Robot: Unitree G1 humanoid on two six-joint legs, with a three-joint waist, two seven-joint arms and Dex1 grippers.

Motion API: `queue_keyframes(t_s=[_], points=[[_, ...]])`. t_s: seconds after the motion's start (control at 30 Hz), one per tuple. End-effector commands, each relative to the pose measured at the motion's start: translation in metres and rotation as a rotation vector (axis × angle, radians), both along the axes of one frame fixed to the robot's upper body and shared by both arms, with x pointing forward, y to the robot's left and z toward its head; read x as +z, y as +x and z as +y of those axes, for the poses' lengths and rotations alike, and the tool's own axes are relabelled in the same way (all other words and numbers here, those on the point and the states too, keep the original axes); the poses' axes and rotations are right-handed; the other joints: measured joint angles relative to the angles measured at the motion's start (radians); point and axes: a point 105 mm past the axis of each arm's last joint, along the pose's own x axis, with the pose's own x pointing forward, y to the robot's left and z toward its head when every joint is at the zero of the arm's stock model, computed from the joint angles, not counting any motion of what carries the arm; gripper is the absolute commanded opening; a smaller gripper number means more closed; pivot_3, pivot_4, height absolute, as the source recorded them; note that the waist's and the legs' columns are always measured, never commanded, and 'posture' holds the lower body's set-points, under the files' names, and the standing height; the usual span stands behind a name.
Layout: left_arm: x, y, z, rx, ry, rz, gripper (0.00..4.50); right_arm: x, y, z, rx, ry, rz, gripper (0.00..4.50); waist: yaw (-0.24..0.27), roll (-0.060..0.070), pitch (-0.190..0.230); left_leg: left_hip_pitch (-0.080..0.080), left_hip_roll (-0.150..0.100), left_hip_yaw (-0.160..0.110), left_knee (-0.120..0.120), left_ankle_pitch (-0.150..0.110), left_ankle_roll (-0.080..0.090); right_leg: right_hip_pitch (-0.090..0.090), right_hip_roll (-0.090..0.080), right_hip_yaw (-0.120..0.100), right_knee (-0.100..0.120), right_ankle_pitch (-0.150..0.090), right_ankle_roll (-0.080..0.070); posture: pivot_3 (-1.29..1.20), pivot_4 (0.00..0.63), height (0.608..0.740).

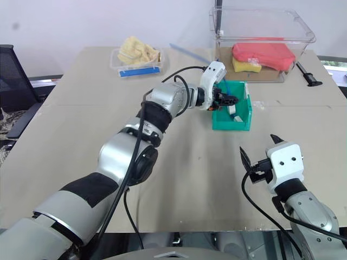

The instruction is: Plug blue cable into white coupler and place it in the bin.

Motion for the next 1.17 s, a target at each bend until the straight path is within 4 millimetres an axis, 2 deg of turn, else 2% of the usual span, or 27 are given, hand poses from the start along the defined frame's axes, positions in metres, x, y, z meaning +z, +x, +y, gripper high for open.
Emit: queue_keyframes(t_s=[0.03, 0.07, 0.2, 0.3, 0.4, 0.47, 0.57, 0.77, 0.93, 1.07, 1.17], points=[[0.027, 0.001, -0.002, -0.014, -0.033, -0.039, 4.01, 0.014, -0.003, 0.005, 0.007, -0.003, -0.072, 4.5, 0.001, 0.0, 0.0, 0.0, 0.0, 0.0, 0.0, 0.0, 0.0, 0.0, 0.0, 0.0, 0.0, 0.0, 0.0, 0.0, 0.15, 0.74], [0.03, 0.001, 0.002, -0.018, -0.04, -0.025, 4.41, 0.015, -0.002, 0.005, 0.008, -0.001, -0.074, 4.5, 0.0, 0.0, 0.0, 0.0, 0.0, 0.0, 0.0, 0.0, 0.0, 0.0, 0.0, 0.0, 0.0, 0.0, 0.001, 0.0, 0.15, 0.74], [0.044, -0.003, 0.016, -0.091, -0.116, -0.02, 4.41, 0.015, 0.0, 0.005, 0.017, 0.0, -0.078, 4.5, -0.006, 0.0, 0.0, 0.0, 0.0, 0.001, 0.0, 0.0, 0.0, 0.0, 0.0, 0.001, 0.0, 0.0, 0.001, 0.0, 0.15, 0.74], [0.058, -0.008, 0.038, -0.124, -0.208, -0.178, 4.41, 0.016, 0.003, 0.002, 0.028, 0.001, -0.077, 4.5, -0.015, 0.001, 0.0, 0.001, 0.001, 0.001, 0.0, 0.0, 0.0, 0.0, -0.001, 0.002, 0.001, 0.0, -0.001, 0.0, 0.15, 0.74], [0.059, -0.025, 0.065, -0.136, -0.283, -0.361, 4.41, 0.016, 0.007, -0.003, 0.053, -0.008, -0.063, 4.5, -0.023, 0.001, -0.001, 0.002, 0.002, 0.002, 0.0, 0.0, 0.0, 0.0, -0.001, 0.005, 0.001, 0.002, -0.004, 0.0, 0.15, 0.74], [0.05, -0.042, 0.085, -0.153, -0.278, -0.438, 4.41, 0.015, 0.01, -0.009, 0.076, -0.024, -0.047, 4.5, -0.018, 0.001, 0.0, 0.002, 0.002, 0.002, 0.0, 0.0, -0.001, 0.0, -0.003, 0.007, 0.002, 0.002, -0.004, 0.0, 0.15, 0.74], [0.016, -0.068, 0.126, -0.118, -0.238, -0.426, 4.41, 0.013, 0.01, -0.019, 0.148, -0.043, 0.004, 4.5, -0.02, 0.002, -0.001, 0.002, 0.002, 0.002, 0.0, 0.0, -0.001, 0.0, -0.003, 0.007, 0.002, 0.002, -0.004, 0.0, 0.15, 0.74], [-0.025, -0.114, 0.179, -0.055, -0.166, -0.381, 4.41, 0.008, 0.004, -0.048, 0.219, -0.078, 0.109, 4.5, 0.004, 0.002, 0.0, 0.003, 0.002, 0.002, 0.0, 0.0, 0.0, 0.002, -0.008, 0.006, 0.001, 0.002, -0.005, 0.0, 0.15, 0.74], [-0.047, -0.147, 0.204, -0.009, -0.096, -0.339, 4.41, 0.002, -0.002, -0.072, 0.212, -0.098, 0.161, 4.5, 0.007, 0.003, -0.001, 0.003, 0.002, 0.002, 0.001, 0.0, 0.0, 0.004, -0.008, 0.005, 0.0, 0.0, -0.009, 0.0, 0.15, 0.74], [-0.065, -0.164, 0.22, 0.054, -0.06, -0.3, 4.41, -0.002, -0.006, -0.081, 0.198, -0.088, 0.184, 4.5, 0.007, 0.003, -0.001, 0.005, 0.003, 0.002, 0.001, 0.0, 0.0, 0.005, -0.009, 0.006, -0.001, 0.0, -0.009, 0.0, 0.15, 0.74], [-0.072, -0.17, 0.227, 0.084, -0.041, -0.284, 4.41, -0.005, -0.008, -0.082, 0.194, -0.081, 0.197, 4.5, 0.007, 0.003, -0.001, 0.005, 0.003, 0.002, 0.001, 0.0, 0.0, 0.005, -0.008, 0.005, -0.001, 0.0, -0.009, 0.0, 0.15, 0.74]])
